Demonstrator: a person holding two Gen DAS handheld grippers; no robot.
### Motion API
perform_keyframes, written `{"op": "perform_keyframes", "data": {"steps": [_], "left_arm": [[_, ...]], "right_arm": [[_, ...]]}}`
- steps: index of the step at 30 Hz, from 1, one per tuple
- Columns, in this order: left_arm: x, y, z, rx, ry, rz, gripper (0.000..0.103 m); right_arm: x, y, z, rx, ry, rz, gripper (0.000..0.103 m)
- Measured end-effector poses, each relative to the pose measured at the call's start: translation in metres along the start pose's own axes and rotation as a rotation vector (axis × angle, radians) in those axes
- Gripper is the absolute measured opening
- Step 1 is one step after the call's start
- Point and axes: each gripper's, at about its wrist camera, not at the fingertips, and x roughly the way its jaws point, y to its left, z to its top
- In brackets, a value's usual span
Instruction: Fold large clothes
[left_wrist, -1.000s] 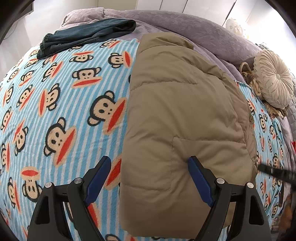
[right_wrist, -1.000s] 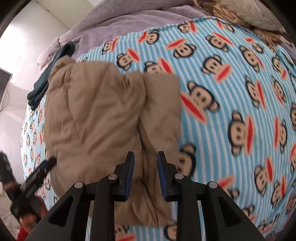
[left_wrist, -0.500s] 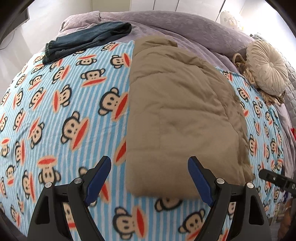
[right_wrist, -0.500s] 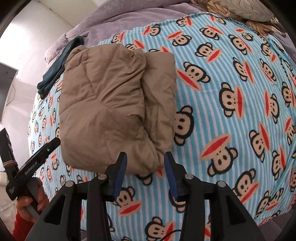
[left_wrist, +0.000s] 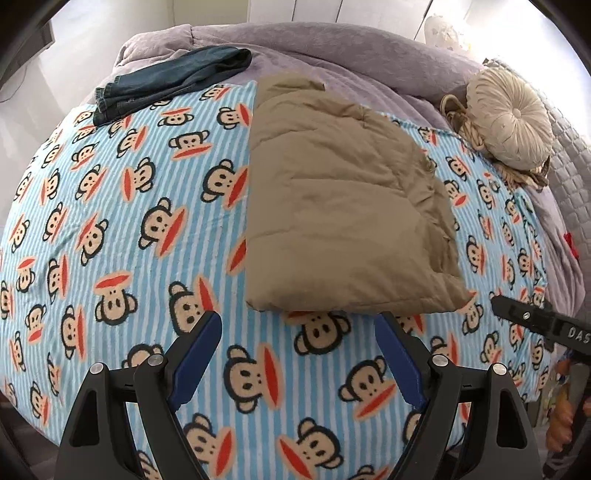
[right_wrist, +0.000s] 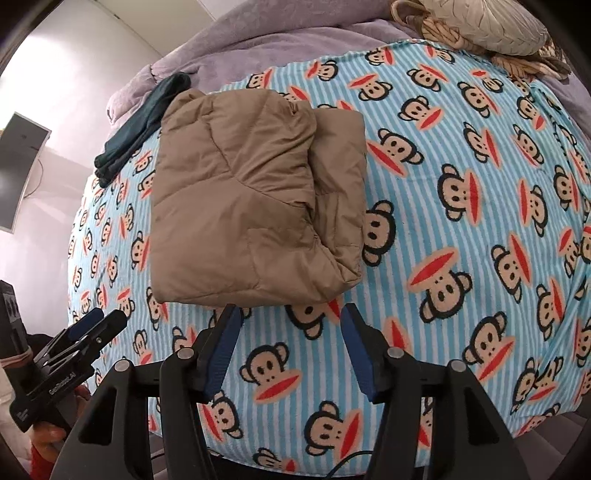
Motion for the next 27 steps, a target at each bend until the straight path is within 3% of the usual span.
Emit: {"op": "perform_keyframes", "data": {"steps": [7,10,13,14,15,21,26,27], "left_arm": [[-0.024,-0.008,0.000,0.005,-0.021,0.004,0.086],[-0.036,-0.014,0.001,0.021,-0.041,0.016,0.086],[-0.046,-0.016,0.003,0.011,-0.065,0.015,0.086],[-0.049,-0.017,0.004,0.006,-0.071,0.014,0.101],[-0.053,-0.017,0.005,-0.003,-0.086,0.018,0.103],[-0.068,-0.021,0.009,-0.007,-0.127,0.033,0.103],[-0.079,-0.023,0.011,-0.006,-0.158,0.092,0.103],[-0.081,-0.023,0.011,-0.001,-0.167,0.108,0.103]], "right_arm": [[-0.012,0.009,-0.003,-0.013,-0.012,-0.001,0.061],[-0.020,0.016,-0.003,-0.047,-0.030,-0.015,0.077],[-0.031,0.023,0.000,-0.075,-0.060,-0.028,0.078],[-0.034,0.025,0.000,-0.079,-0.067,-0.036,0.079],[-0.038,0.027,0.001,-0.084,-0.075,-0.044,0.080],[-0.054,0.039,0.006,-0.108,-0.120,-0.056,0.085],[-0.065,0.047,0.010,-0.126,-0.184,-0.095,0.087],[-0.069,0.048,0.010,-0.123,-0.217,-0.102,0.095]]}}
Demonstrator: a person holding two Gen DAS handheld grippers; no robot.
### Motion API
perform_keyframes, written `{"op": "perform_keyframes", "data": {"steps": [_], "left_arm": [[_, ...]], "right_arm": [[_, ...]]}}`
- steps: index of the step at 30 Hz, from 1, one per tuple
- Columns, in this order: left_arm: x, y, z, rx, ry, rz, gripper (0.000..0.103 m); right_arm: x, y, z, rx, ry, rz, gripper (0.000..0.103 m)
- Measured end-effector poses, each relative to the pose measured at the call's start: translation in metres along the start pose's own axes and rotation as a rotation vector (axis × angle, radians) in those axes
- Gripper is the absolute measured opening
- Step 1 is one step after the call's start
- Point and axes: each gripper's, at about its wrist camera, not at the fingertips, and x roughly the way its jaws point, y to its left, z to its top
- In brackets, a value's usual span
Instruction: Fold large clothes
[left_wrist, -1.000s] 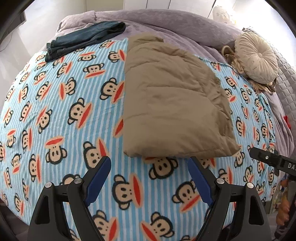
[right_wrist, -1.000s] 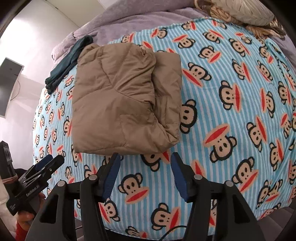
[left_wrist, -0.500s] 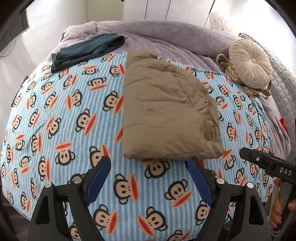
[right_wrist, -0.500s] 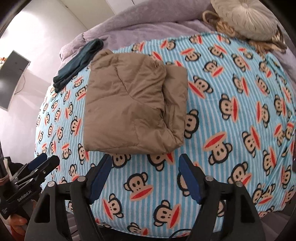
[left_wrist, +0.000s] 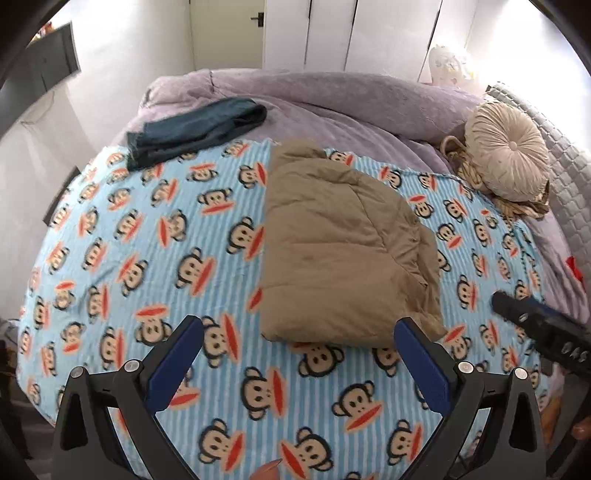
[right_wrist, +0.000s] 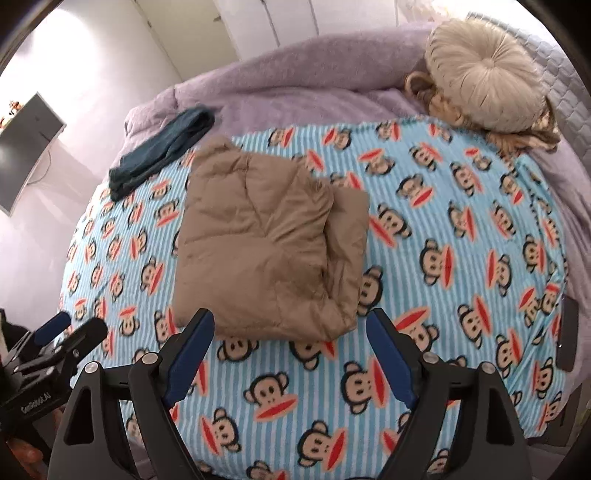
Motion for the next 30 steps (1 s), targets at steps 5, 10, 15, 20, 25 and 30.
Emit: {"op": "perform_keyframes", "data": {"steps": [5,10,15,20,25,30], "left_arm": [[-0.007,0.002,0.006,0.008,-0.024,0.030,0.103],[-0.013,0.006,0.010,-0.021,-0.047,0.046,0.103],[-0.016,0.009,0.013,-0.045,-0.058,0.051,0.103],[-0.017,0.007,0.012,-0.035,-0.059,0.068,0.103],[-0.017,0.005,0.011,-0.026,-0.055,0.076,0.103],[-0.016,0.006,0.011,-0.025,-0.054,0.082,0.103]], "right_arm": [[-0.012,0.000,0.005,0.017,-0.092,-0.048,0.103],[-0.016,0.000,0.011,0.007,-0.094,-0.069,0.103],[-0.024,0.001,0.011,0.009,-0.105,-0.075,0.103],[-0.025,0.002,0.011,-0.006,-0.103,-0.078,0.103],[-0.023,0.006,0.010,-0.011,-0.096,-0.080,0.103],[-0.022,0.006,0.009,-0.007,-0.092,-0.081,0.103]]}}
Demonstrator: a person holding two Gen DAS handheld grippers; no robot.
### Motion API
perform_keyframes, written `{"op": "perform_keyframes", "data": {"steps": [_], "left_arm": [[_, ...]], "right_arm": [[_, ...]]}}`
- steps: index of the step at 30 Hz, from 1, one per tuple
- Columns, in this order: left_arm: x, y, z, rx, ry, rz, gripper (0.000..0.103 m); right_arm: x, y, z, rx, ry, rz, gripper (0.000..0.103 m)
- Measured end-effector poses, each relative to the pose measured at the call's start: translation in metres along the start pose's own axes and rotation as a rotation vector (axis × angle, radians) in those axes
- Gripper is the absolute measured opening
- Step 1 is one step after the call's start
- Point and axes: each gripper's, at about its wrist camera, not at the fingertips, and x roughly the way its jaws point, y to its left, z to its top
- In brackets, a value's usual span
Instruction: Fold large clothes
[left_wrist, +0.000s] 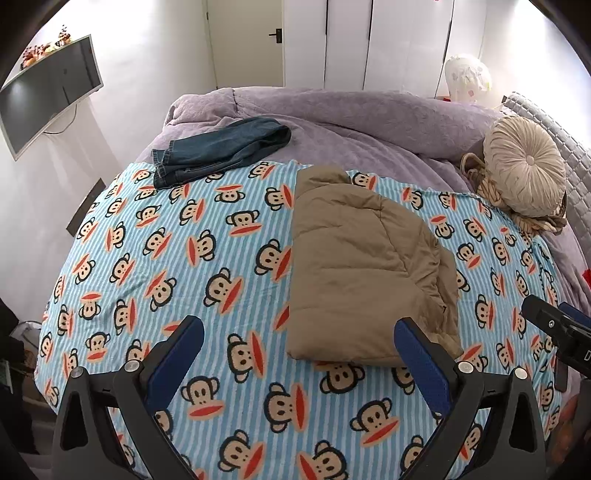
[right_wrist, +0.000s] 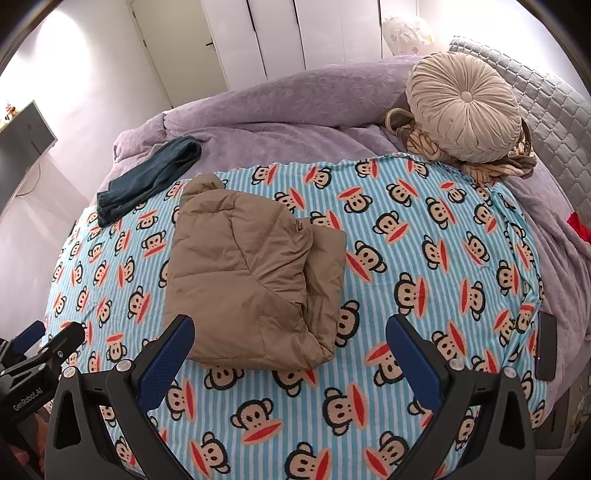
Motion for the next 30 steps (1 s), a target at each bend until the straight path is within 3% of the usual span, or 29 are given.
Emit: {"op": "perform_keyframes", "data": {"steps": [30], "left_arm": [[0.0007,-0.0001,0.0010,0.011,0.005,-0.001,0.103]], "right_arm": [[0.0025,0.0008,-0.0009,0.002,0.006,-0.001,0.103]]}}
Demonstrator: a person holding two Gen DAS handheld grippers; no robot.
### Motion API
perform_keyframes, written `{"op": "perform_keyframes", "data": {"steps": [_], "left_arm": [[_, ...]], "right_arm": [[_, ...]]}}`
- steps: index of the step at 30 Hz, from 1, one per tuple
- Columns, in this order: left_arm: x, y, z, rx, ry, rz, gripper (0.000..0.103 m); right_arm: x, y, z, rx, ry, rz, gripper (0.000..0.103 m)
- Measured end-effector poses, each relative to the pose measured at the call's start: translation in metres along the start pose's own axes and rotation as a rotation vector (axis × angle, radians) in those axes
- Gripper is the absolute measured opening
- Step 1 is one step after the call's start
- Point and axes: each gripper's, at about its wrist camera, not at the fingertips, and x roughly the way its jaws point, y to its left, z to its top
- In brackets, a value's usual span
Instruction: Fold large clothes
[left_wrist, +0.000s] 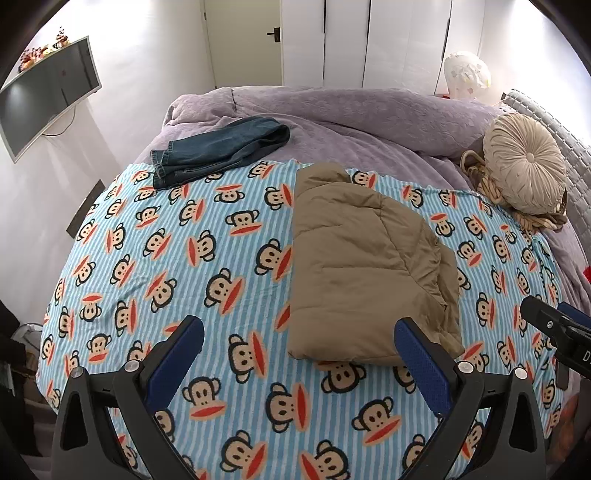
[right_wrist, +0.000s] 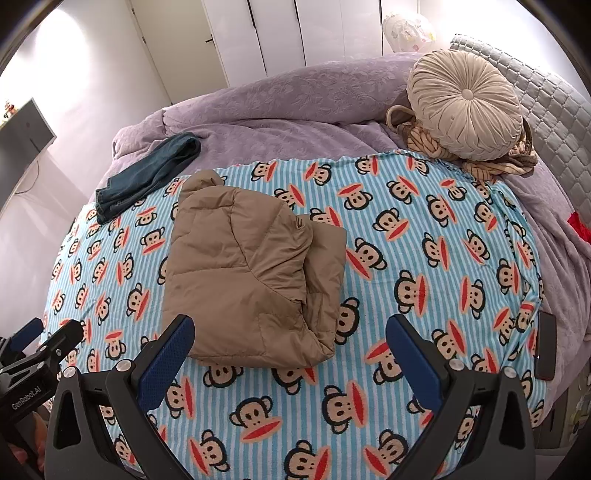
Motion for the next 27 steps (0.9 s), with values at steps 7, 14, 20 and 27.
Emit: {"op": "perform_keyframes", "data": {"steps": [7,14,20,27], "left_arm": [[0.0006,0.0002,0.0009,0.002,0.000,0.002,0.103],[0.0006,-0.0002,0.0006,0.003,0.000,0.002,0.103],[0.0018,0.0001,0.0010,0.003,0.000,0.003,0.103],[0.0036,0.0020,0.0008,0.006,0.002,0.004,0.103]], "right_arm": [[0.0008,0.0001,-0.0014,-0.002,0.000,0.001,0.103],[0.0012,-0.0006,-0.0013,-0.002,0.002,0.002,0.103],[0.0016,-0.0008,0.0001,-0.004,0.002,0.003,0.103],[0.0021,-0.0010,0.0004,-0.005,0.003,0.004,0.103]]}}
